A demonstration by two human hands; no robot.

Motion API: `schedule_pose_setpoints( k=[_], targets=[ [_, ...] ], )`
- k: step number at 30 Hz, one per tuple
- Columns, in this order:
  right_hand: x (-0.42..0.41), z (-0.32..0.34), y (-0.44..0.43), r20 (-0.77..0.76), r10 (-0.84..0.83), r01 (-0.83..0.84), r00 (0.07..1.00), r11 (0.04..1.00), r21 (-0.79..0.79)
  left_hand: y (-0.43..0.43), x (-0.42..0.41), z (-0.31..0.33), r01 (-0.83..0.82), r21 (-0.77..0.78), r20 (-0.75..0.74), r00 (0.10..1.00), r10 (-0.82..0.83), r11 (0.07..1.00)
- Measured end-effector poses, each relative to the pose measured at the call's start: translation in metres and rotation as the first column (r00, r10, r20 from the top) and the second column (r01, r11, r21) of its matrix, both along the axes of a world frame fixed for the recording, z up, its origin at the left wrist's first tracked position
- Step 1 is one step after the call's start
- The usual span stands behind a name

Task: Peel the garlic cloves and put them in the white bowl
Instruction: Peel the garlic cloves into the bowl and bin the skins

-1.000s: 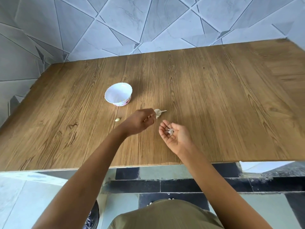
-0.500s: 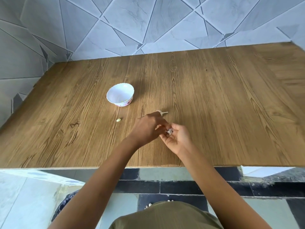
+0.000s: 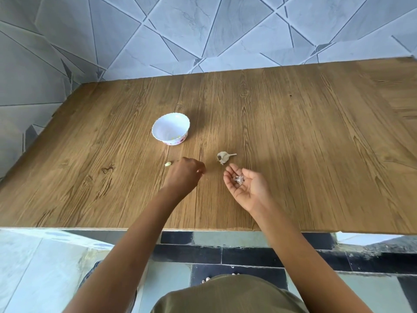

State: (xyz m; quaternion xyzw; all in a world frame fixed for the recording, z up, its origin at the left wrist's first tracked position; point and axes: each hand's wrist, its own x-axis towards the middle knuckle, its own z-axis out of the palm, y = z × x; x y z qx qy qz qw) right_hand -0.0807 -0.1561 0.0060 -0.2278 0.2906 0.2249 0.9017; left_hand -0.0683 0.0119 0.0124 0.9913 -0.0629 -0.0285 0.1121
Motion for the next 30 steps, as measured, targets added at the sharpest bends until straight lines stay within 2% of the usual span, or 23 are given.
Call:
schedule_pose_setpoints(
  k=[4, 9, 12, 13, 15, 17, 19, 23, 28, 30],
  targets=[
    [0.002, 0.001, 0.001, -0.004, -0.010, 0.010, 1.000, 1.000, -0.010, -0.003, -0.002, -0.005, 0.033, 0.002, -0.011, 0.999, -0.033, 0.999],
    [0.003, 0.001, 0.003, -0.005, -0.019, 0.018, 1.000, 1.000, -0.017, -0.009, 0.002, -0.008, 0.145, 0.255, 0.025, 0.987, -0.156, 0.956],
    [0.003, 0.001, 0.004, -0.004, -0.021, 0.021, 1.000, 1.000, -0.008, -0.007, 0.003, -0.013, 0.174, 0.297, 0.028, 0.981, -0.190, 0.939],
    [0.003, 0.001, 0.004, 0.000, -0.019, 0.019, 1.000, 1.000, -0.006, -0.004, 0.004, -0.016, 0.165, 0.241, 0.022, 0.984, -0.176, 0.956],
    [0.002, 0.000, 0.005, 0.010, -0.009, 0.009, 1.000, 1.000, -0.015, 0.003, 0.005, -0.017, 0.138, -0.019, 0.034, 0.990, -0.137, 0.990],
    [0.002, -0.001, 0.007, 0.014, 0.002, -0.002, 1.000, 1.000, -0.022, 0.004, 0.006, -0.011, 0.174, -0.258, 0.138, 0.980, -0.142, 0.950],
    [0.001, 0.000, 0.011, 0.009, 0.010, -0.009, 1.000, 1.000, -0.009, -0.004, 0.002, 0.002, 0.258, -0.281, 0.168, 0.962, -0.217, 0.924],
    [0.002, 0.002, 0.017, -0.013, 0.005, -0.005, 1.000, 1.000, -0.029, -0.019, -0.004, 0.007, 0.321, -0.093, 0.182, 0.936, -0.301, 0.942],
    [0.003, 0.001, 0.020, 0.002, 0.006, -0.006, 1.000, 1.000, 0.005, -0.017, -0.010, 0.002, 0.191, -0.322, 0.242, 0.963, -0.114, 0.927],
    [0.003, 0.002, 0.021, 0.008, 0.007, -0.007, 1.000, 1.000, 0.015, -0.016, -0.012, 0.003, 0.137, -0.366, 0.235, 0.971, -0.052, 0.920]
  ],
)
